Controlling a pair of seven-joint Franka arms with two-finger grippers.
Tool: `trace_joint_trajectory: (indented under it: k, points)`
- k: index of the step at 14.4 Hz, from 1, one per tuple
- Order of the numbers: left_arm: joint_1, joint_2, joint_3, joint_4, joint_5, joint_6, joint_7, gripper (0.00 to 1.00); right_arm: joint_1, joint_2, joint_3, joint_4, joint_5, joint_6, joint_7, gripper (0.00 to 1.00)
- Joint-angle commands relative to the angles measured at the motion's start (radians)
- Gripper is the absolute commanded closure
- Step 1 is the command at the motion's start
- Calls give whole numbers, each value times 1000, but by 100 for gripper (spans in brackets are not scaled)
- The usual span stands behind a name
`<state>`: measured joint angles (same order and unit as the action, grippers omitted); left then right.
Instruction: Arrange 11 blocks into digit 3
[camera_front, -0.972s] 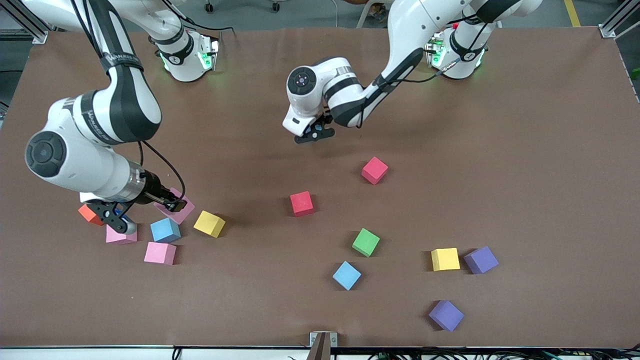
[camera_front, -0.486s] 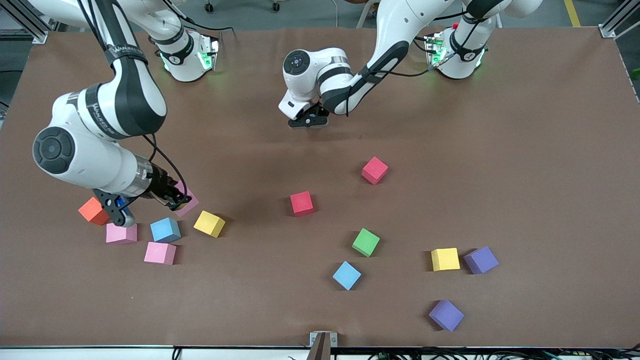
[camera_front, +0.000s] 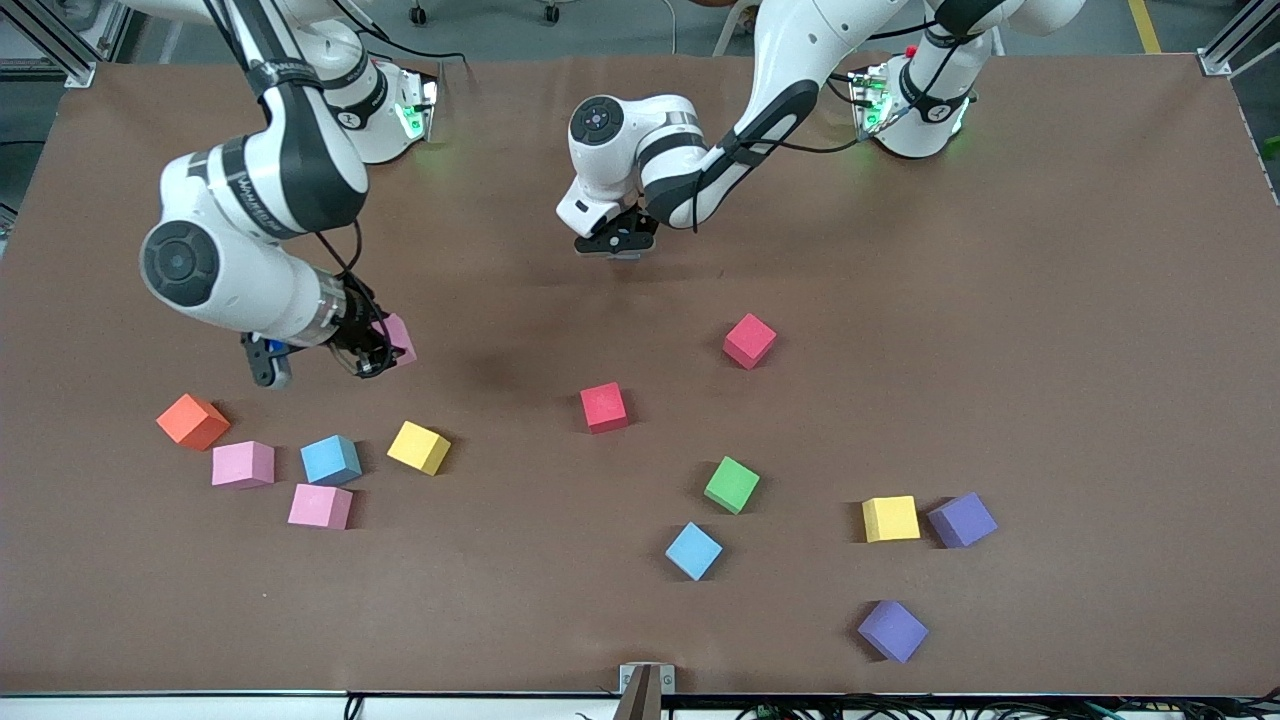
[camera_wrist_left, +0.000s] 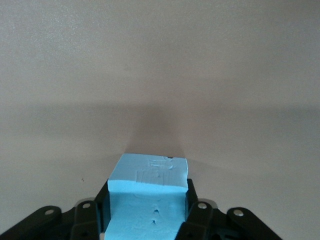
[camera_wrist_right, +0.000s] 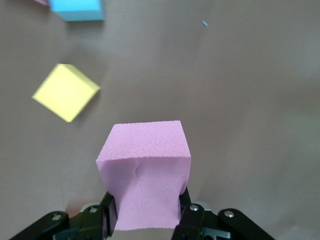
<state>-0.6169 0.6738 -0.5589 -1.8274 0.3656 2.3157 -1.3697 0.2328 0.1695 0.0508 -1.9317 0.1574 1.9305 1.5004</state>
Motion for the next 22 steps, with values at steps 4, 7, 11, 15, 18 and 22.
trace_joint_trajectory:
  k: [4,7,11,15,18,22]
  points:
    - [0,-7,5,-12,29,27,-15,28,-12,-125,23,-298,145,209,84,100]
    - [15,-65,1,-12,19,-1,-32,20,-15,-157,62,-386,201,284,86,100]
    - [80,-112,5,62,12,-137,-77,20,-12,-163,101,-432,222,337,118,100]
    - [244,-155,5,59,13,-179,-63,20,-9,-157,201,-495,222,461,216,100]
    - [353,-160,7,40,22,-179,-66,16,-6,-156,288,-506,222,487,335,100]
    - [451,-149,5,16,22,-145,-83,10,-4,-125,386,-564,222,637,437,100]
